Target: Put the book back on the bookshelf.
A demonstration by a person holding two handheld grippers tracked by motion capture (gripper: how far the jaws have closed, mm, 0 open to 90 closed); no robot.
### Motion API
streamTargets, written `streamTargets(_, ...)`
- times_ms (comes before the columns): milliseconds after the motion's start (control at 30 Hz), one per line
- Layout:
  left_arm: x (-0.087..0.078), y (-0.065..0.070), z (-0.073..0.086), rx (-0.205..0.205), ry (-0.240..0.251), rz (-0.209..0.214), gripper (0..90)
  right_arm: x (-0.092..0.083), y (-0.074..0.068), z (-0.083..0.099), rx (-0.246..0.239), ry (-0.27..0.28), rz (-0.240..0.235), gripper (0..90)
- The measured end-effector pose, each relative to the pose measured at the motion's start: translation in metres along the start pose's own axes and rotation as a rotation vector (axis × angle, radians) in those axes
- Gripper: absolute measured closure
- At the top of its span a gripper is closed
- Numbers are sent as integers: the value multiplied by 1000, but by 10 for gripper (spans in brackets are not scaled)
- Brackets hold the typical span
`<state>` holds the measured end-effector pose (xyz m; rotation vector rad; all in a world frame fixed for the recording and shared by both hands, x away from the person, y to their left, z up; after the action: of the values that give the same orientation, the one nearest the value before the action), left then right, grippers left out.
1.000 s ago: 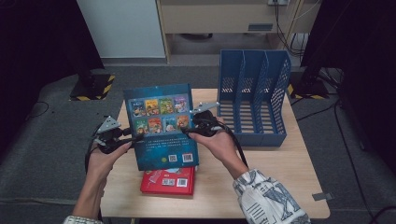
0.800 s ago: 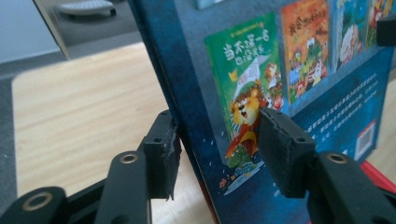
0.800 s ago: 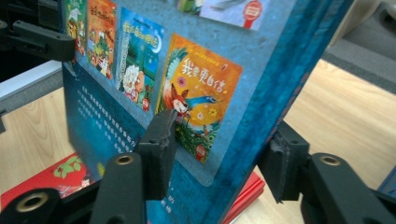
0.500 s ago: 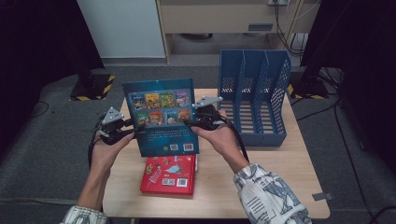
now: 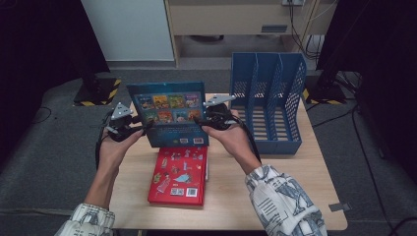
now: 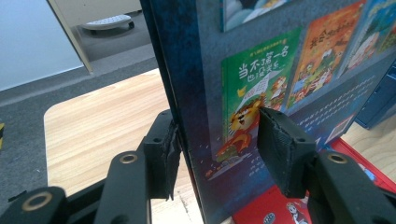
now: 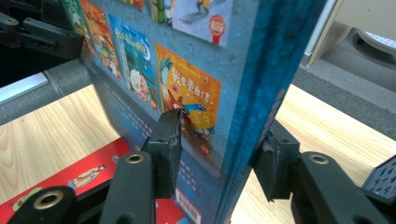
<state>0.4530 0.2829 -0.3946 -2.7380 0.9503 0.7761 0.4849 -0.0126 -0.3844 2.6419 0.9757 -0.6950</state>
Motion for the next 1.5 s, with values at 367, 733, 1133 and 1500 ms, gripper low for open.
streamTargets(367, -8, 1, -1, -4, 11, 22, 462, -15, -12, 4, -29, -7, -36, 620)
streamTargets(733, -16, -3, -1, -17, 22, 59, 457, -23, -19, 5, -6, 22, -88, 653)
streamTargets(1133, -8, -7, 3, -25, 26, 94, 442, -32, -25, 8, -11, 17, -120, 702)
streamTargets(1500, 1, -8, 7, -54, 114, 122, 348, -35, -27, 16, -5, 76, -148, 744)
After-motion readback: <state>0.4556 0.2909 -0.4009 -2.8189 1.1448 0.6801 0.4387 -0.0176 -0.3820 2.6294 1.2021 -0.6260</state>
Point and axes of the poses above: each handheld gripper's, and its own axes: x roughly forward along the jaws, z roughly out of its underside, y roughly to its right, the point moved 2 cm from there along x, roughly forward along the jaws, and after that the axes turned 8 degrees about z, right-handed, at the moved point
